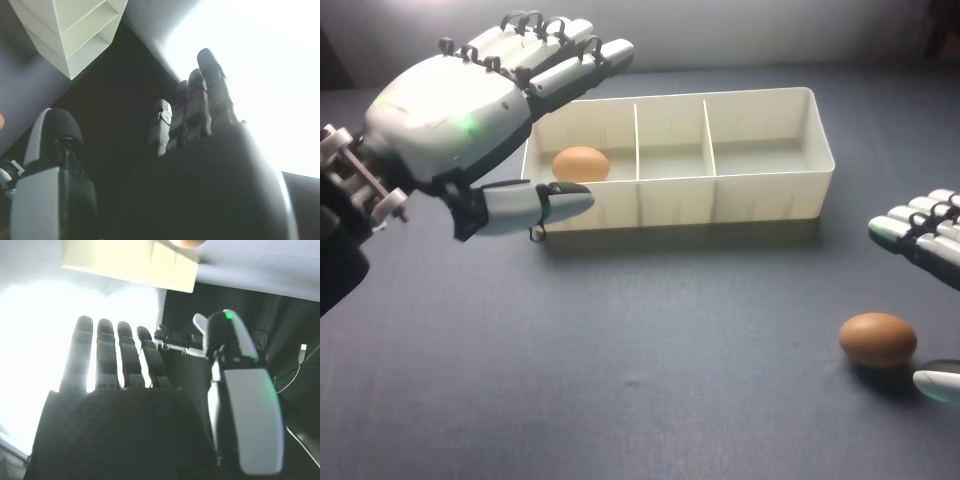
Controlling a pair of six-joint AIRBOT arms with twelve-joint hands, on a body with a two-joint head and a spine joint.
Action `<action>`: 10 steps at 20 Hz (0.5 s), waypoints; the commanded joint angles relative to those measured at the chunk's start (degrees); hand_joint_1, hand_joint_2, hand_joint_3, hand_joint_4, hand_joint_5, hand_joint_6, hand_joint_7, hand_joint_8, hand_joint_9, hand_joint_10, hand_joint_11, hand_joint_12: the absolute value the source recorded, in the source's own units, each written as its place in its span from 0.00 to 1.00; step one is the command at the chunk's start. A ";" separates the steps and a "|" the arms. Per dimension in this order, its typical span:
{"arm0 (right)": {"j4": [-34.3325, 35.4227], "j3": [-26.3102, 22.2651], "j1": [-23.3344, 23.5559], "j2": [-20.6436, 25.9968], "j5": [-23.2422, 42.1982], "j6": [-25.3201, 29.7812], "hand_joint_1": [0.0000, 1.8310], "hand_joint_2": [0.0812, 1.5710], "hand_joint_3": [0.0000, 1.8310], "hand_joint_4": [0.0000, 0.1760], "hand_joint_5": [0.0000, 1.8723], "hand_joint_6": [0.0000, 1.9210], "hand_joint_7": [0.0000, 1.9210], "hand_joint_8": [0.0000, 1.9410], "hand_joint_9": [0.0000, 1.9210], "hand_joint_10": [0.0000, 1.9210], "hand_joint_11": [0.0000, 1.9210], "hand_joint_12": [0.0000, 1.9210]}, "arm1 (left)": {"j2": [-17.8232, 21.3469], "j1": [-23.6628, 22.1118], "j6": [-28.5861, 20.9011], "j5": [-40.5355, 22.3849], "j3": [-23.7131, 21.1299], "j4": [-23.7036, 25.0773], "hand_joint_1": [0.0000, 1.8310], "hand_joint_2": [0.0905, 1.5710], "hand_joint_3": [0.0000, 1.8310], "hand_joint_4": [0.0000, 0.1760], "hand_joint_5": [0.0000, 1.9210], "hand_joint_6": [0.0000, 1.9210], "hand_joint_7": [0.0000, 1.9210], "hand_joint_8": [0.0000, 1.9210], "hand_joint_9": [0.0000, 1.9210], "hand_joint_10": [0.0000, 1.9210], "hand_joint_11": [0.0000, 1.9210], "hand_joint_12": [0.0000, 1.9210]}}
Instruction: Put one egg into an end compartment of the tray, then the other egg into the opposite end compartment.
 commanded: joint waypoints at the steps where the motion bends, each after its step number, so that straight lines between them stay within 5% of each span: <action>1: -0.03 0.58 0.80 -0.29 5.07 0.27 0.30 0.76 0.00 0.00 0.00 0.00 0.00 0.00 0.00 0.00 0.00 0.00 | 1.00 0.17 -0.48 -9.77 -0.39 -0.08 0.29 0.73 0.00 1.00 0.01 0.00 0.00 0.00 0.00 0.00 0.00 0.23; 9: 0.05 4.00 3.75 -4.18 -2.73 0.27 0.37 0.75 0.00 0.00 0.05 0.02 0.05 0.02 0.02 0.01 0.00 0.00 | 3.34 3.71 -2.05 -16.83 -3.73 1.98 0.34 0.71 0.00 1.00 0.00 0.00 0.00 0.00 0.00 0.00 0.00 0.30; 10: 0.05 4.53 4.18 -4.77 -3.70 0.27 0.38 0.75 0.00 0.00 0.07 0.02 0.07 0.02 0.03 0.02 0.00 0.00 | 3.37 4.15 -2.73 -17.62 -3.85 2.34 0.40 0.72 0.00 1.00 0.02 0.00 0.00 0.00 0.00 0.00 0.00 0.20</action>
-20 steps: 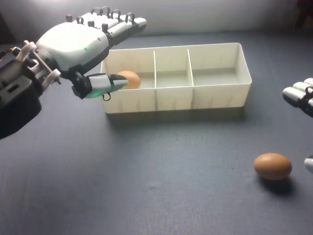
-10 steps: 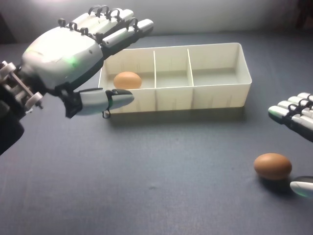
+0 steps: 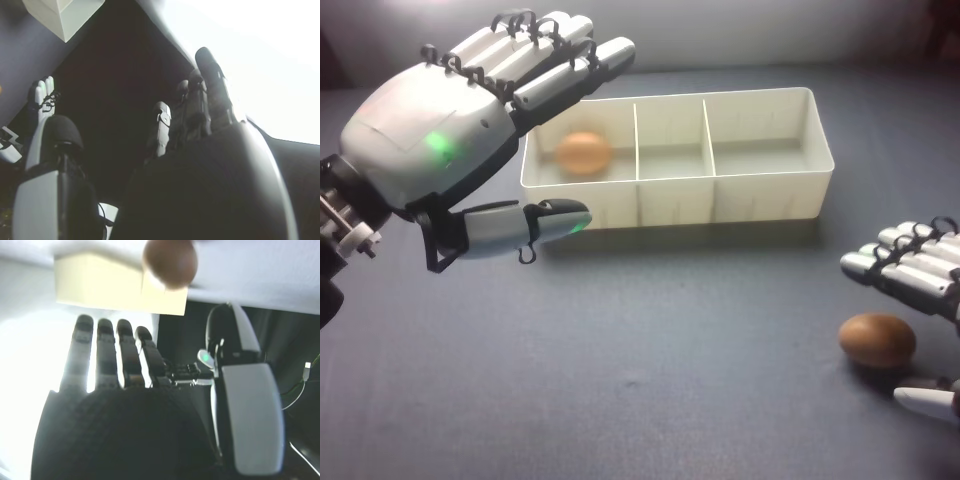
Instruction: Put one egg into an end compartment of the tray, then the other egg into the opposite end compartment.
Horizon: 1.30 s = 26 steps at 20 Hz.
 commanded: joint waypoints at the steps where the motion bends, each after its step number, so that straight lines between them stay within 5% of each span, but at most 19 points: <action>1: -0.30 0.50 0.87 -0.25 5.06 0.27 0.39 0.75 0.00 0.00 0.07 0.03 0.08 0.02 0.03 0.02 0.00 0.00 | 0.66 -0.21 -0.26 -8.32 -0.30 -0.25 0.40 0.72 0.00 1.00 0.02 0.00 0.00 0.00 0.00 0.00 0.00 0.15; 3: -0.30 1.42 1.68 -1.16 3.22 0.21 0.41 0.74 0.00 0.00 0.09 0.04 0.12 0.04 0.05 0.03 0.01 0.00 | 0.98 0.44 -0.40 -9.14 -0.78 0.03 0.42 0.73 0.00 1.00 0.04 0.00 0.01 0.00 0.00 0.00 0.00 0.12; 5: -0.31 2.31 2.66 -2.13 0.94 -0.38 0.41 0.75 0.00 0.00 0.12 0.03 0.15 0.01 0.00 0.24 0.00 0.25 | 1.43 1.18 -0.56 -10.01 -1.25 0.12 0.40 0.73 0.00 1.00 0.03 0.00 0.01 0.00 0.00 0.00 0.00 0.07; 7: -0.31 2.87 3.03 -2.64 -0.10 -0.49 0.43 0.77 0.00 0.00 0.18 0.04 0.23 0.04 0.00 0.47 0.00 0.73 | 1.59 1.52 -0.75 -10.47 -1.39 0.15 0.44 0.73 0.00 1.00 0.05 0.00 0.01 0.00 0.00 0.00 0.00 0.08; 8: -0.31 3.18 3.31 -2.92 -0.54 -0.49 0.43 0.77 0.00 0.00 0.18 0.04 0.23 0.04 0.00 0.47 0.00 0.73 | 1.66 1.66 -0.79 -10.69 -1.48 0.15 0.44 0.73 0.00 1.00 0.05 0.00 0.01 0.00 0.00 0.00 0.00 0.08; 9: -0.31 3.46 3.58 -3.14 -0.89 -0.49 0.51 0.77 0.00 0.00 0.26 0.09 0.36 0.11 0.07 0.57 0.00 0.87 | 1.71 1.79 -0.80 -10.87 -1.54 0.15 0.45 0.73 0.00 1.00 0.05 0.00 0.01 0.00 0.00 0.00 0.00 0.09; 10: -0.31 3.63 3.83 -3.27 -1.20 -0.62 0.64 0.76 0.00 0.00 0.36 0.58 0.48 0.52 0.26 0.63 0.00 0.98 | 1.71 1.87 -0.83 -10.91 -1.55 0.15 0.45 0.74 0.00 1.00 0.05 0.00 0.01 0.00 0.00 0.00 0.00 0.13; 11: -0.32 3.65 4.15 -3.27 -1.18 -0.92 0.72 0.77 0.00 0.00 0.36 0.68 0.48 0.61 0.30 0.77 0.00 1.00 | 1.72 1.99 -0.84 -10.91 -1.55 0.15 0.43 0.74 0.00 1.00 0.05 0.00 0.02 0.00 0.00 0.00 0.00 0.16; 12: -0.42 3.62 4.43 -3.26 -0.99 -1.05 0.73 0.77 0.00 0.00 0.36 0.69 0.47 0.65 0.31 0.82 0.01 1.00 | 1.81 2.21 -0.94 -11.00 -1.56 0.15 0.43 0.74 0.00 0.97 0.05 0.00 0.02 0.00 0.00 0.00 0.00 0.16; 15: -2.13 3.22 5.92 -2.77 0.32 -1.05 0.73 0.79 0.00 0.00 0.33 0.70 0.45 0.73 0.28 0.89 0.02 1.00 | 2.09 2.99 -1.10 -11.11 -1.82 0.15 0.43 0.74 0.00 0.96 0.05 0.00 0.02 0.00 0.00 0.00 0.00 0.18; 16: -2.73 2.90 6.46 -2.24 1.00 -1.05 0.65 0.81 0.00 0.00 0.31 0.72 0.41 0.82 0.26 0.99 0.06 1.00 | 2.10 3.23 -1.10 -11.17 -1.88 0.15 0.40 0.75 0.00 0.99 0.03 0.00 0.04 0.00 0.01 0.00 0.00 0.21; 18: -3.85 2.12 7.38 -0.99 2.87 -1.05 0.65 0.81 0.00 0.00 0.31 0.72 0.41 0.83 0.25 1.00 0.07 1.00 | 2.12 3.60 -1.29 -11.18 -1.90 0.15 0.41 0.75 0.00 0.99 0.03 0.00 0.04 0.00 0.02 0.00 0.00 0.20; 19: -4.27 1.87 7.82 -0.51 3.68 -1.05 0.65 0.81 0.00 0.00 0.34 0.68 0.39 0.86 0.27 1.00 0.21 1.00 | 2.13 3.80 -1.41 -11.22 -1.91 0.15 0.41 0.75 0.00 0.96 0.04 0.00 0.04 0.00 0.02 0.00 0.00 0.25; 21: -4.94 1.44 8.72 0.29 5.33 -1.05 0.64 0.82 0.00 0.00 0.33 0.69 0.36 0.89 0.32 1.00 0.29 1.00 | 2.28 4.45 -1.61 -11.53 -2.04 0.11 0.40 0.75 0.00 0.91 0.04 0.00 0.05 0.00 0.04 0.01 0.00 0.27; 23: -5.36 1.30 9.58 0.79 6.59 -1.05 0.64 0.82 0.00 0.00 0.32 0.71 0.38 0.85 0.34 1.00 0.30 1.00 | 2.48 5.12 -1.67 -11.65 -2.30 -0.01 0.38 0.77 0.00 0.77 0.03 0.00 0.05 0.00 0.04 0.00 0.00 0.26; 25: -5.53 1.32 10.48 1.16 7.67 -1.05 0.63 0.80 0.00 0.00 0.35 0.72 0.40 0.77 0.31 0.91 0.20 1.00 | 2.73 5.88 -1.70 -11.73 -2.54 -0.25 0.39 0.77 0.00 0.65 0.04 0.00 0.08 0.00 0.07 0.01 0.00 0.40; 26: -5.56 1.43 11.17 1.35 8.25 -1.05 0.63 0.80 0.00 0.00 0.36 0.71 0.37 0.81 0.29 0.93 0.23 1.00 | 2.91 6.45 -1.71 -11.92 -2.72 -0.59 0.41 0.76 0.00 0.56 0.06 0.00 0.10 0.00 0.08 0.01 0.00 0.42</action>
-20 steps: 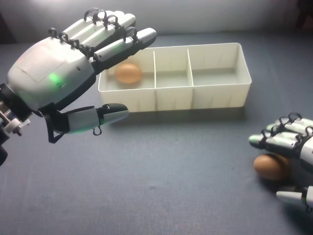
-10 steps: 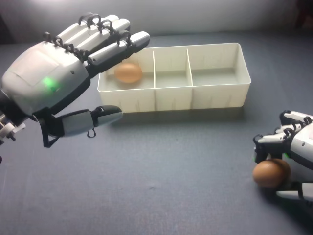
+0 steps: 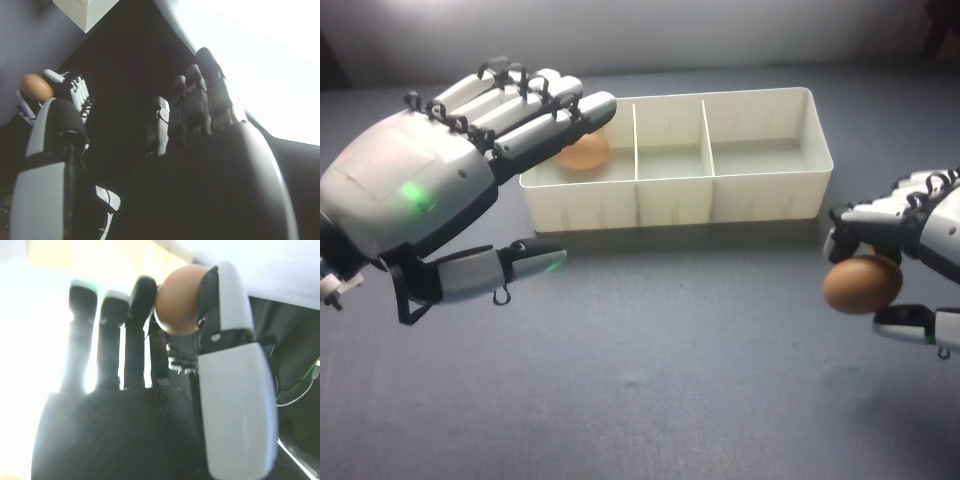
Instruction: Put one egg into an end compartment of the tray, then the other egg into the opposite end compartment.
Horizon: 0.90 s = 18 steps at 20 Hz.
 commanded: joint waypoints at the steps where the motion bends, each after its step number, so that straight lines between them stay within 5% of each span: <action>1: -0.18 0.15 1.27 0.60 8.22 0.09 0.61 0.83 0.01 0.00 0.36 0.74 0.31 0.86 0.23 0.94 0.22 1.00 | 0.76 0.06 0.12 -7.49 -0.05 -0.90 0.42 0.76 0.00 0.42 0.07 0.00 0.10 0.00 0.08 0.01 0.00 0.37; 2: -0.18 0.46 2.08 0.60 8.26 0.09 0.61 0.83 0.01 0.00 0.36 0.74 0.31 0.86 0.23 0.94 0.22 1.00 | 0.96 0.70 0.11 -7.68 -0.20 -1.11 0.42 0.76 0.00 0.42 0.07 0.00 0.10 0.00 0.08 0.01 0.00 0.37; 3: -0.18 0.67 2.67 0.59 8.28 0.09 0.60 0.84 0.00 0.00 0.35 0.77 0.28 0.87 0.17 0.92 0.16 1.00 | 1.13 1.17 0.11 -7.77 -0.38 -1.26 0.41 0.76 0.00 0.31 0.07 0.00 0.11 0.00 0.08 0.01 0.00 0.31; 4: -0.18 0.90 3.45 0.59 8.37 0.02 0.59 0.85 0.00 0.00 0.35 0.80 0.28 0.86 0.16 0.90 0.14 1.00 | 1.26 1.73 0.11 -7.90 -0.55 -1.49 0.39 0.76 0.00 0.43 0.05 0.00 0.09 0.00 0.08 0.00 0.00 0.39; 6: -0.18 1.39 4.90 0.55 8.38 -0.42 0.59 0.86 0.00 0.00 0.33 0.84 0.27 0.85 0.15 0.91 0.13 1.00 | 1.28 2.69 0.01 -8.21 -0.81 -2.21 0.38 0.77 0.00 0.41 0.05 0.00 0.09 0.00 0.07 0.00 0.00 0.33; 7: -0.18 1.69 5.70 0.47 8.35 -0.53 0.58 0.86 0.00 0.02 0.32 0.86 0.27 0.86 0.15 0.92 0.13 1.00 | 1.27 3.36 -0.25 -8.41 -0.90 -2.64 0.38 0.77 0.00 0.33 0.06 0.00 0.10 0.00 0.08 0.01 0.00 0.39; 9: -0.15 2.16 6.91 0.31 8.10 -0.99 0.56 0.88 0.00 0.11 0.27 0.90 0.27 0.89 0.15 0.93 0.16 1.00 | 1.18 3.93 -0.46 -8.41 -0.92 -2.99 0.37 0.78 0.00 0.33 0.07 0.00 0.10 0.00 0.09 0.01 0.00 0.48; 11: -0.14 3.06 8.89 -0.18 6.93 -1.61 0.67 0.85 0.00 0.00 0.28 0.83 0.29 0.87 0.27 0.95 0.26 1.00 | 1.07 4.48 -0.82 -8.49 -0.94 -3.07 0.32 0.79 0.00 0.37 0.07 0.00 0.10 0.00 0.09 0.01 0.00 0.51; 12: -0.14 3.62 9.98 -0.51 6.19 -1.87 0.61 0.86 0.00 0.00 0.33 0.85 0.26 0.85 0.19 0.87 0.16 1.00 | 1.05 4.92 -1.01 -8.62 -0.96 -3.26 0.32 0.79 0.00 0.35 0.07 0.00 0.10 0.00 0.09 0.01 0.00 0.51; 13: -0.14 4.28 11.11 -0.90 5.33 -2.00 0.59 0.86 0.00 0.00 0.29 0.82 0.30 0.88 0.24 0.89 0.25 1.00 | 0.98 5.31 -1.10 -8.67 -0.96 -3.48 0.32 0.79 0.00 0.34 0.07 0.00 0.10 0.00 0.10 0.01 0.00 0.50; 14: -0.14 5.01 12.32 -1.35 4.37 -2.11 0.68 0.84 0.00 0.00 0.27 0.80 0.31 0.83 0.31 0.93 0.29 1.00 | 0.92 5.66 -1.23 -8.71 -0.96 -3.75 0.29 0.80 0.00 0.47 0.06 0.00 0.08 0.00 0.09 0.01 0.00 0.50; 16: -0.12 6.53 15.21 -2.56 1.63 -3.68 0.72 0.82 0.00 0.00 0.28 0.73 0.36 0.79 0.37 0.90 0.35 1.00 | 0.87 6.78 -1.63 -9.12 -0.96 -4.52 0.28 0.81 0.00 0.53 0.06 0.00 0.09 0.00 0.10 0.01 0.00 0.55; 18: -0.12 8.52 17.99 -4.03 -1.76 -4.49 0.72 0.82 0.00 0.00 0.27 0.74 0.34 0.81 0.34 0.91 0.36 1.00 | 0.74 7.70 -2.06 -9.66 -0.96 -5.05 0.28 0.82 0.00 0.46 0.07 0.00 0.09 0.00 0.10 0.01 0.00 0.58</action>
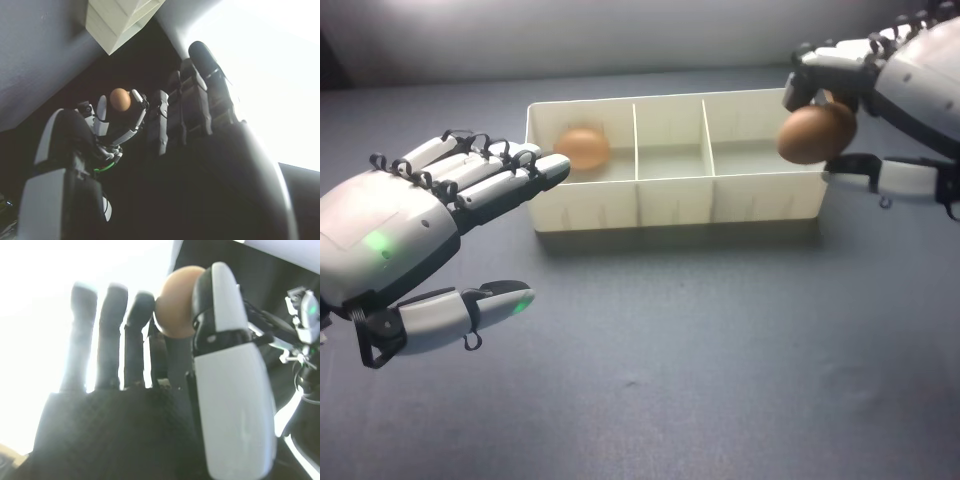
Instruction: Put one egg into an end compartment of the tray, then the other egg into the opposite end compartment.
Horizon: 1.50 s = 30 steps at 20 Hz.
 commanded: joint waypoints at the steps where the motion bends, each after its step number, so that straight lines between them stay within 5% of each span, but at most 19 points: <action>1: -0.16 0.64 1.19 -0.13 5.06 -0.14 0.71 0.83 0.00 0.00 0.27 0.77 0.32 0.84 0.32 0.93 0.35 1.00 | -0.18 -0.19 -0.20 -7.98 -0.18 -0.75 0.29 0.82 0.00 0.43 0.07 0.00 0.09 0.00 0.10 0.01 0.00 0.59; 4: -0.16 3.61 4.44 -2.52 1.10 -0.59 0.71 0.83 0.00 0.00 0.29 0.82 0.32 0.79 0.32 0.90 0.27 0.99 | -0.28 0.29 -0.20 -7.66 0.09 -1.56 0.29 0.83 0.00 0.34 0.09 0.00 0.09 0.00 0.11 0.01 0.00 0.56; 5: 0.02 4.44 5.40 -3.24 -0.42 -1.14 0.71 0.83 0.00 0.00 0.29 0.80 0.31 0.81 0.32 0.92 0.27 1.00 | -0.27 0.42 -0.20 -7.56 0.12 -1.75 0.27 0.83 0.00 0.21 0.10 0.00 0.11 0.00 0.13 0.01 0.00 0.59; 8: 2.38 7.19 7.62 -5.65 -4.79 -4.57 0.72 0.83 0.00 0.00 0.29 0.75 0.32 0.81 0.33 0.92 0.32 1.00 | -0.38 0.82 -0.20 -7.01 0.33 -2.13 0.25 0.84 0.00 0.13 0.12 0.01 0.11 0.00 0.13 0.01 0.00 0.61; 11: 4.56 10.61 8.51 -7.97 -8.70 -5.15 0.71 0.82 0.00 0.00 0.26 0.78 0.32 0.79 0.37 0.87 0.33 1.00 | -0.68 0.82 -0.20 -6.67 0.55 -2.13 0.27 0.85 0.00 0.14 0.11 0.00 0.11 0.00 0.13 0.01 0.00 0.62; 12: 4.89 11.61 8.73 -8.59 -9.66 -5.15 0.65 0.83 0.00 0.00 0.26 0.80 0.38 0.79 0.36 0.79 0.34 0.99 | -0.75 0.82 -0.22 -6.59 0.59 -2.13 0.26 0.85 0.00 0.19 0.10 0.00 0.11 0.00 0.12 0.00 0.00 0.61; 13: 5.65 13.11 9.04 -9.75 -10.94 -5.16 0.70 0.80 0.00 0.00 0.19 0.55 0.37 0.76 0.32 0.70 0.25 0.99 | -0.85 0.82 -0.24 -6.47 0.68 -2.13 0.27 0.85 0.00 0.20 0.08 0.00 0.11 0.00 0.12 0.00 0.00 0.58; 14: 6.02 14.03 9.11 -10.51 -11.73 -5.16 0.63 0.77 0.00 0.00 0.15 0.44 0.27 0.51 0.26 0.62 0.17 0.96 | -0.92 0.82 -0.36 -6.38 0.77 -2.13 0.27 0.86 0.00 0.15 0.08 0.00 0.11 0.00 0.12 0.00 0.00 0.57; 15: 6.15 14.74 9.20 -11.11 -12.47 -5.16 0.60 0.77 0.00 0.00 0.14 0.35 0.25 0.38 0.23 0.56 0.15 0.94 | -0.99 0.82 -0.42 -6.31 0.86 -2.13 0.28 0.85 0.00 0.11 0.08 0.00 0.11 0.00 0.12 0.00 0.00 0.58; 18: 7.01 16.20 9.29 -12.18 -14.17 -5.27 0.46 0.77 0.00 0.00 0.06 0.13 0.13 0.23 0.07 0.65 0.06 1.00 | -1.15 0.82 -0.61 -6.29 0.98 -2.13 0.28 0.85 0.00 0.15 0.07 0.00 0.11 0.00 0.12 0.00 0.00 0.60; 19: 7.26 16.23 9.29 -12.18 -14.20 -5.28 0.44 0.76 0.00 0.00 0.04 0.07 0.09 0.13 0.01 0.55 0.01 1.00 | -1.13 0.82 -0.61 -6.26 0.97 -2.13 0.29 0.84 0.00 0.19 0.07 0.00 0.12 0.00 0.13 0.00 0.00 0.59; 21: 7.39 16.11 9.31 -12.15 -14.14 -5.28 0.45 0.74 0.00 0.00 0.01 0.01 0.02 0.03 0.00 0.27 0.00 0.97 | -1.12 0.85 -0.61 -6.37 0.91 -2.20 0.35 0.82 0.00 0.21 0.06 0.00 0.11 0.00 0.12 0.00 0.00 0.54; 25: 7.20 13.55 9.43 -11.37 -11.39 -5.28 0.46 0.75 0.00 0.00 0.00 0.00 0.00 0.00 0.00 0.01 0.00 1.00 | -1.05 1.26 -0.63 -6.78 0.74 -2.60 0.34 0.82 0.00 0.16 0.06 0.00 0.11 0.00 0.12 0.00 0.00 0.54; 27: 6.27 10.81 9.43 -11.12 -8.69 -5.28 0.43 0.76 0.00 0.00 0.00 0.00 0.00 0.00 0.00 0.00 0.00 1.00 | -0.95 1.57 -0.63 -7.08 0.58 -2.92 0.33 0.82 0.00 0.15 0.06 0.00 0.11 0.00 0.12 0.00 0.00 0.52; 30: 3.48 6.11 9.24 -7.94 -4.13 -5.28 0.18 0.82 0.02 0.00 0.00 0.00 0.00 0.00 0.00 0.00 0.00 1.00 | -0.53 2.31 -0.63 -8.14 0.17 -3.68 0.29 0.83 0.00 0.27 0.05 0.00 0.08 0.00 0.09 0.00 0.00 0.48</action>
